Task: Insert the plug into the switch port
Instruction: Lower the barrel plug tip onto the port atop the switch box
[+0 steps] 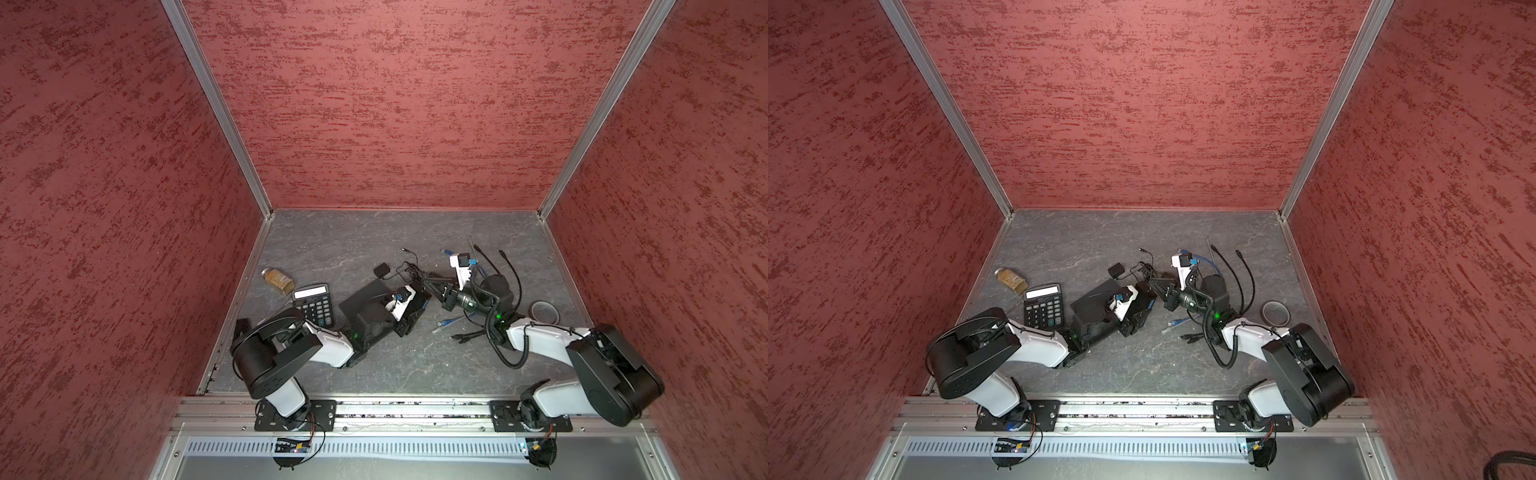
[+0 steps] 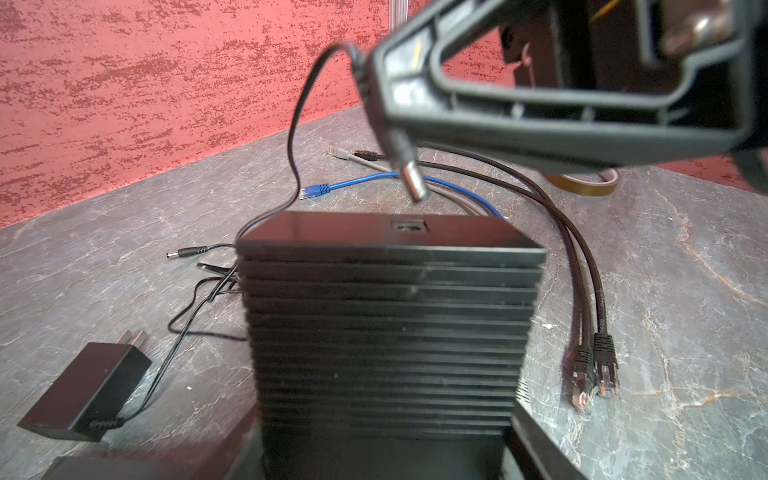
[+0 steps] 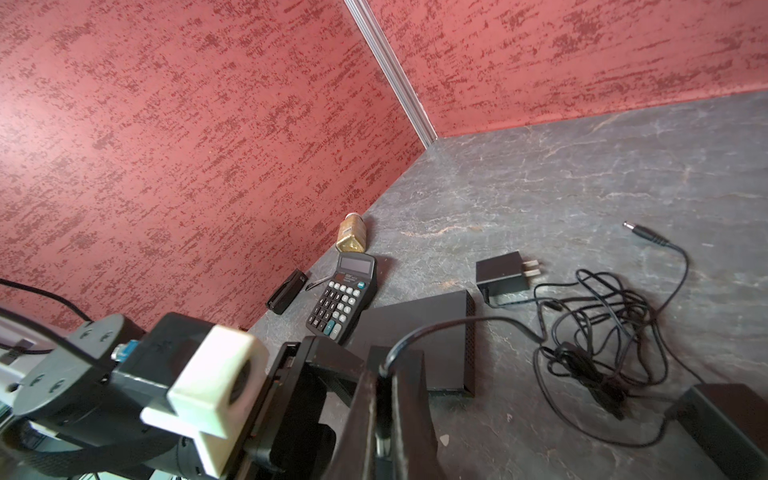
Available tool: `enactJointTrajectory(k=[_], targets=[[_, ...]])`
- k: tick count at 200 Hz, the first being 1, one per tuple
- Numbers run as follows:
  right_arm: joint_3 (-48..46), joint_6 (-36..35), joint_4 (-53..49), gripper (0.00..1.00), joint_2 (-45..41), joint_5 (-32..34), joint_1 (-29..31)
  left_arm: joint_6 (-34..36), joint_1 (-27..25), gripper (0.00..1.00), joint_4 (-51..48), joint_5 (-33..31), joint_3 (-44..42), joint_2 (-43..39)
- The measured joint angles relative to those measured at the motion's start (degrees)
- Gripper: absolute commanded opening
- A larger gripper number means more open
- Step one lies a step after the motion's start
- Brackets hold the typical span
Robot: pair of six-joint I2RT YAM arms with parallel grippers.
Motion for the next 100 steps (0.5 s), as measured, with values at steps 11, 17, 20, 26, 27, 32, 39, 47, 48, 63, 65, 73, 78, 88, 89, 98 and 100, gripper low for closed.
enactJointTrajectory(k=[11, 17, 20, 26, 27, 32, 39, 47, 48, 63, 65, 73, 78, 88, 89, 98, 100], targets=[[0.0, 0.0, 0.6, 0.0, 0.7, 0.0, 0.1, 0.0, 0.0, 0.51, -0.3, 0.1, 0.0, 0.0], [0.0, 0.0, 0.8, 0.0, 0.9, 0.0, 0.2, 0.0, 0.0, 0.51, -0.4, 0.2, 0.0, 0.0], [0.0, 0.0, 1.0, 0.0, 1.0, 0.0, 0.2, 0.0, 0.0, 0.51, -0.4, 0.2, 0.0, 0.0], [0.0, 0.0, 1.2, 0.0, 1.1, 0.0, 0.2, 0.0, 0.0, 0.51, -0.5, 0.2, 0.0, 0.0], [0.0, 0.0, 1.2, 0.0, 1.1, 0.0, 0.2, 0.0, 0.0, 0.51, -0.5, 0.2, 0.0, 0.0], [0.0, 0.0, 1.3, 0.0, 1.1, 0.0, 0.2, 0.0, 0.0, 0.51, -0.5, 0.2, 0.0, 0.0], [0.0, 0.0, 1.4, 0.0, 1.1, 0.0, 0.2, 0.0, 0.0, 0.51, -0.4, 0.2, 0.0, 0.0], [0.0, 0.0, 1.6, 0.0, 1.1, 0.0, 0.3, 0.0, 0.0, 0.51, -0.4, 0.2, 0.0, 0.0], [0.0, 0.0, 1.6, 0.0, 1.1, 0.0, 0.3, 0.0, 0.0, 0.51, -0.4, 0.2, 0.0, 0.0], [0.0, 0.0, 1.7, 0.0, 1.1, 0.0, 0.5, -0.2, 0.0, 0.51, -0.4, 0.2, 0.0, 0.0], [0.0, 0.0, 1.7, 0.0, 1.1, 0.0, 0.5, -0.2, 0.0, 0.51, -0.4, 0.2, 0.0, 0.0], [0.0, 0.0, 1.8, 0.0, 1.1, 0.0, 0.5, -0.5, 0.0, 0.51, -0.4, 0.2, 0.0, 0.0], [0.0, 0.0, 1.9, 0.0, 1.1, 0.0, 0.5, -0.6, 0.0, 0.51, -0.4, 0.2, 0.0, 0.0], [0.0, 0.0, 2.0, 0.0, 1.2, 0.0, 0.6, -0.9, 0.0, 0.51, -0.4, 0.2, 0.0, 0.0], [0.0, 0.0, 2.0, 0.0, 1.1, 0.0, 0.6, -0.9, 0.0, 0.51, -0.4, 0.2, 0.0, 0.0], [0.0, 0.0, 2.0, 0.0, 1.1, 0.0, 0.6, -1.1, 0.2, 0.51, -0.4, 0.3, 0.0, 0.0], [0.0, 0.0, 2.0, 0.0, 1.1, 0.0, 0.6, -1.2, 0.2, 0.51, -0.4, 0.3, 0.0, 0.0]])
